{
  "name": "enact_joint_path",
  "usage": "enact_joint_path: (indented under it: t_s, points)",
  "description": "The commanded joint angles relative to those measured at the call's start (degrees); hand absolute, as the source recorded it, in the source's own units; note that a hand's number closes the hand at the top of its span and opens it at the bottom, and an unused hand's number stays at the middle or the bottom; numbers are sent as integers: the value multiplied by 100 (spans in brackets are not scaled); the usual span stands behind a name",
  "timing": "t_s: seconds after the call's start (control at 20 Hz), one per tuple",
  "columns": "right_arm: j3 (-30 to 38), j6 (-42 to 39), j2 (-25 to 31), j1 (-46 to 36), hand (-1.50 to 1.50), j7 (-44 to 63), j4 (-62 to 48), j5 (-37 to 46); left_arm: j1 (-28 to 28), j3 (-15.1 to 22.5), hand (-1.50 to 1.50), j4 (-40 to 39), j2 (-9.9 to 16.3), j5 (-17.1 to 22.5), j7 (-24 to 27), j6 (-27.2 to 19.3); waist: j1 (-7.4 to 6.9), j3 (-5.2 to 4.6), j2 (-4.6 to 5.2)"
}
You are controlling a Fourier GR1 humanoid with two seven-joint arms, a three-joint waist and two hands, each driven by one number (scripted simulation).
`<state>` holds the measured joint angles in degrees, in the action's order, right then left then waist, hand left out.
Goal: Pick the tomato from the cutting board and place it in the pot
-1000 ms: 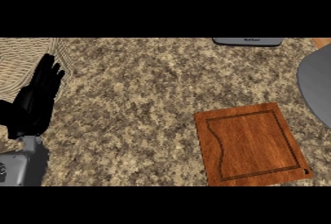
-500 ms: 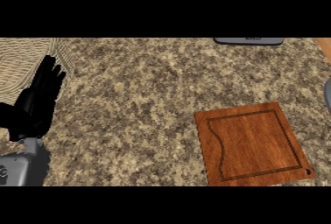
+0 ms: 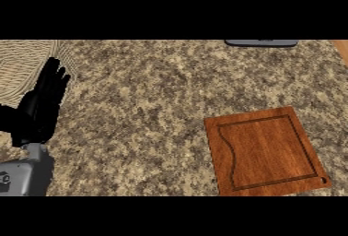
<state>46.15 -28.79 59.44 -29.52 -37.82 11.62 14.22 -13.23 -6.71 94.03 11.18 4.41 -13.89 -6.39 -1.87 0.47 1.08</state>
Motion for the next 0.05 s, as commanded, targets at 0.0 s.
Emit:
enact_joint_path:
  t_s: [0.0]
  points:
    - [42, -587, 173, 236, -150, -409, -80, -58, 98, 88, 0, 166, -112, -5, -59, -49, -6, 18, -15]
